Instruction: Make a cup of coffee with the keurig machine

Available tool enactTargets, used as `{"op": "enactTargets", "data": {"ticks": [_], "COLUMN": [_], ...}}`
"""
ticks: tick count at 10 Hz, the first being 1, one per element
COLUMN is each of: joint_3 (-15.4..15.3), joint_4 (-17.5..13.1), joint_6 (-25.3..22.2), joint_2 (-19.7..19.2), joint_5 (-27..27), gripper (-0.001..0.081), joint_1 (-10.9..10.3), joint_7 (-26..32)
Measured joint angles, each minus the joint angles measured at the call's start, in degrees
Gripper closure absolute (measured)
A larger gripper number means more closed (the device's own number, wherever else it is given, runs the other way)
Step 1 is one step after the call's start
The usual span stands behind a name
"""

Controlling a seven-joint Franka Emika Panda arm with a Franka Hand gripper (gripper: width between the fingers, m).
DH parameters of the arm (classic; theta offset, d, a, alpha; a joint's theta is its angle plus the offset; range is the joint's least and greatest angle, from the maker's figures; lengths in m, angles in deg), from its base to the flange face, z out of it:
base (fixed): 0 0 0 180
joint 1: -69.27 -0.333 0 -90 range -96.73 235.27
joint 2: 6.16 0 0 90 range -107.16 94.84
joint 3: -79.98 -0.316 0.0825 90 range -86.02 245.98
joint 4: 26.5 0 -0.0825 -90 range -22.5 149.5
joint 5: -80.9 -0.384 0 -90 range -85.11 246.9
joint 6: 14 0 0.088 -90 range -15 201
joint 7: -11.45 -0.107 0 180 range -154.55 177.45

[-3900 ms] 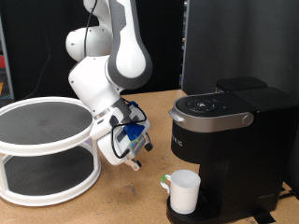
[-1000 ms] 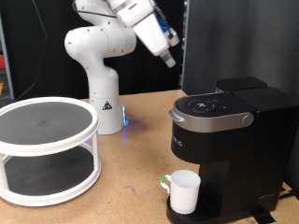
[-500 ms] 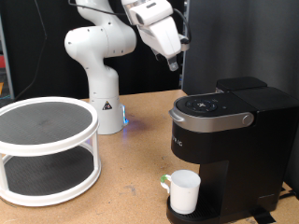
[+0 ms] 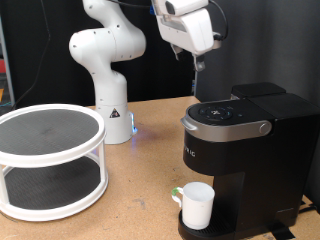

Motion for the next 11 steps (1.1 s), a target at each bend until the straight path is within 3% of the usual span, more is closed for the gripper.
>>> {"op": "enactTargets", "data": {"ticks": [6, 11], "joint_3": [-1.0, -1.3], "joint_4": [-10.9, -13.1], "joint_6": [0.7, 2.5], "joint_2": [-9.8, -13.4], "joint_5": [-0.1, -0.6], "gripper": [0.0008, 0.0008], "joint_1": [0.0, -0.1], "joint_7": [-4.4, -4.5]}}
